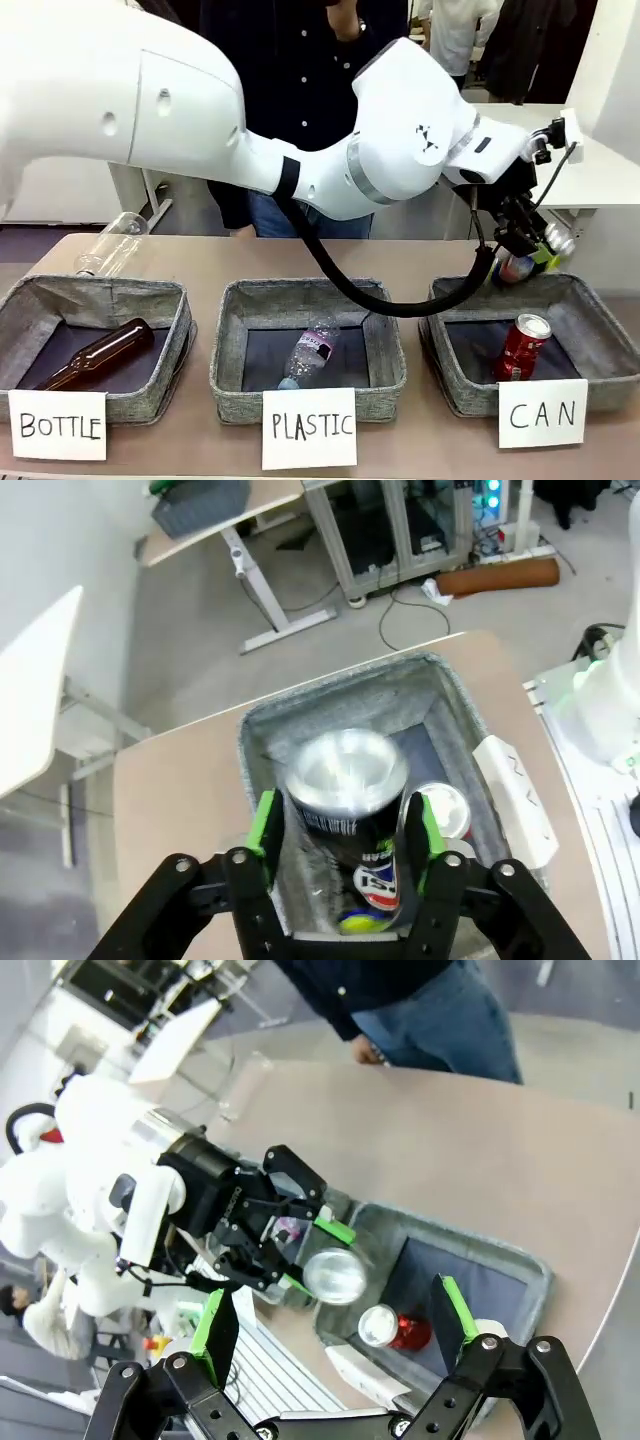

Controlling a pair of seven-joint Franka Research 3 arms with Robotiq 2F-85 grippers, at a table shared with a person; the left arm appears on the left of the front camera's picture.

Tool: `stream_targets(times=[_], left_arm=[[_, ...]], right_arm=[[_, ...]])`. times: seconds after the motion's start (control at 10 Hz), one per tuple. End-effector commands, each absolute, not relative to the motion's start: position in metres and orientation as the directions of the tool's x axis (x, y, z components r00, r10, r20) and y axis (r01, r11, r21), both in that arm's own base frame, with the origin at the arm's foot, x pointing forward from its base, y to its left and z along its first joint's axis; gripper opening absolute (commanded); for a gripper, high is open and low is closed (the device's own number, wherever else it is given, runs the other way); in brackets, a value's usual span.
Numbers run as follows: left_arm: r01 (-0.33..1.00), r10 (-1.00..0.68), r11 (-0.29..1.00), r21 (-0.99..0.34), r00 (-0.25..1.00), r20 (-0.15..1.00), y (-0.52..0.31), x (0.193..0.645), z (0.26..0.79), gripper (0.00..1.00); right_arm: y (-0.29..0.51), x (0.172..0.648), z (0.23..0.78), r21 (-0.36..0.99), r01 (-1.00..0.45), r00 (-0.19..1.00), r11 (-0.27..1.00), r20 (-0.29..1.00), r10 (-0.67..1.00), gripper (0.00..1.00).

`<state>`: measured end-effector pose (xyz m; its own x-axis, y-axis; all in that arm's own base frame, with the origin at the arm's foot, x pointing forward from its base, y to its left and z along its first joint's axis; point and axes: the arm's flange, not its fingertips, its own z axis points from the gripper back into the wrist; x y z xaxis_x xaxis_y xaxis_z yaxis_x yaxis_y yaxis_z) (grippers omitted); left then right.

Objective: Sort the can waste into the basket.
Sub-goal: Pick up the can waste from the table and place it in the right Fabric basket.

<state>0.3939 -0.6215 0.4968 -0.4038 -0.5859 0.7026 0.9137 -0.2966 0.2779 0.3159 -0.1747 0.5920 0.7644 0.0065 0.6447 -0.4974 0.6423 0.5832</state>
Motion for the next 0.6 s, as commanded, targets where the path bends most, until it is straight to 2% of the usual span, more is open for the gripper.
stream_targets(times=[0.0,0.3,0.5], left_arm=[[0.916,-0.593,-0.309,0.257,-0.397,0.701,-0.625,0.392,0.498,1.00],[0.931,-0.629,-0.302,0.205,-0.357,0.691,-0.616,0.396,0.498,1.00],[0.948,-0.722,-0.314,0.046,-0.269,0.638,-0.596,0.400,0.495,1.00]], right_arm=[[-0.175,0.315,0.592,0.570,-0.494,0.766,0.656,0.643,0.017,1.00],[-0.175,0.315,0.592,0.570,-0.494,0.766,0.656,0.643,0.017,1.00],[-0.175,0.315,0.592,0.570,-0.494,0.766,0.656,0.643,0.017,1.00]])
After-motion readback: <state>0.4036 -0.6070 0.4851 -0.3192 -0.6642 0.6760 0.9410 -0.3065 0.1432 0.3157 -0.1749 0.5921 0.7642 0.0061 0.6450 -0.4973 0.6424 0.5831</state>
